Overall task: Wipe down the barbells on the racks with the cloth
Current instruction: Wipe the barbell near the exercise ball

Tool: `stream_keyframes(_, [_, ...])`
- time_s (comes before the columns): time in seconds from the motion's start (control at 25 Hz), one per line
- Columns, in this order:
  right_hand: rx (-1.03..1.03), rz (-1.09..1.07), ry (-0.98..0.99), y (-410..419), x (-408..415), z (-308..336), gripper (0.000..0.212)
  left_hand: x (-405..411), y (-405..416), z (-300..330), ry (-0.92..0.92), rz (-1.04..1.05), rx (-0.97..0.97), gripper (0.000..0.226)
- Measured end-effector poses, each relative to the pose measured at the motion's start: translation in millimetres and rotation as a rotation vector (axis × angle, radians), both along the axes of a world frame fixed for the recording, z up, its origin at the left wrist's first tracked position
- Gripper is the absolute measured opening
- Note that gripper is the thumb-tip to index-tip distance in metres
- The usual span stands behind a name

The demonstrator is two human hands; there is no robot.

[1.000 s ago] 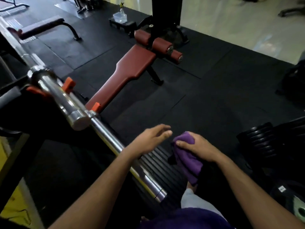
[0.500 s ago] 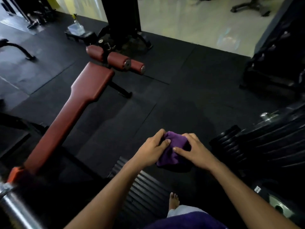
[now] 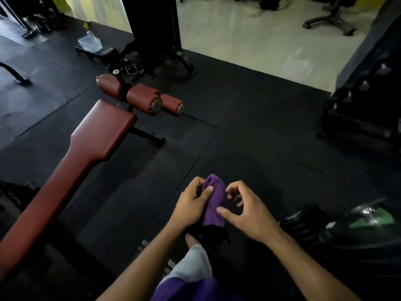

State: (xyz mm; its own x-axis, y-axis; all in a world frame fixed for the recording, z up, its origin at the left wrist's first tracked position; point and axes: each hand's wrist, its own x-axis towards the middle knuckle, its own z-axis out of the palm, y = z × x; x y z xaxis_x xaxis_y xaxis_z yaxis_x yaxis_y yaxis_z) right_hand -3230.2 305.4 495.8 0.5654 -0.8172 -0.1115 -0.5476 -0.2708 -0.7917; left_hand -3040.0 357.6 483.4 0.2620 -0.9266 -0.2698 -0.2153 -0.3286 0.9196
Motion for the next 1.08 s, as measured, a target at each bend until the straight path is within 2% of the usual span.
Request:
stream_keyframes(0.12, [0.061,0.052,0.104,-48.5,42.0,-0.4,0.065,19.1,-64.7,-8.1,0.276,0.048,-0.004,0.008])
stream_keyframes(0.2, [0.046,0.008,0.107,-97.3,57.4,7.1,0.066,30.6,-108.8,2.1,0.426,-0.013,-0.034,0.023])
stream_keyframes(0.28, [0.035,-0.044,0.098,-149.5,62.9,13.0,0.064,43.1,-157.3,9.4,0.497,-0.082,-0.043,0.035])
stream_keyframes(0.6, [0.063,-0.240,-0.014,-369.1,79.4,-12.2,0.047,67.0,-392.2,-3.7,0.454,-0.114,0.002,0.050])
stream_keyframes(0.72, [0.131,-0.227,-0.062,-460.0,85.1,-16.9,0.035,75.8,-477.9,-5.6,0.338,-0.066,0.029,0.046])
stream_keyframes(0.8, [0.149,-0.227,-0.103,-524.2,93.6,-12.2,0.031,89.9,-539.1,-1.0,0.354,0.017,0.080,0.038])
stream_keyframes(0.88, [0.117,-0.220,-0.111,-587.4,110.6,-3.4,0.029,109.1,-598.2,0.0,0.352,0.112,0.077,0.033])
stream_keyframes(0.96, [0.056,-0.170,-0.083,-644.6,137.2,2.8,0.028,131.3,-644.4,-0.8,0.318,0.159,0.069,0.039])
stream_keyframes(1.08, [-0.011,-0.016,-0.014,-712.6,193.1,7.0,0.029,164.1,-701.2,-1.2,0.401,0.216,0.026,0.028])
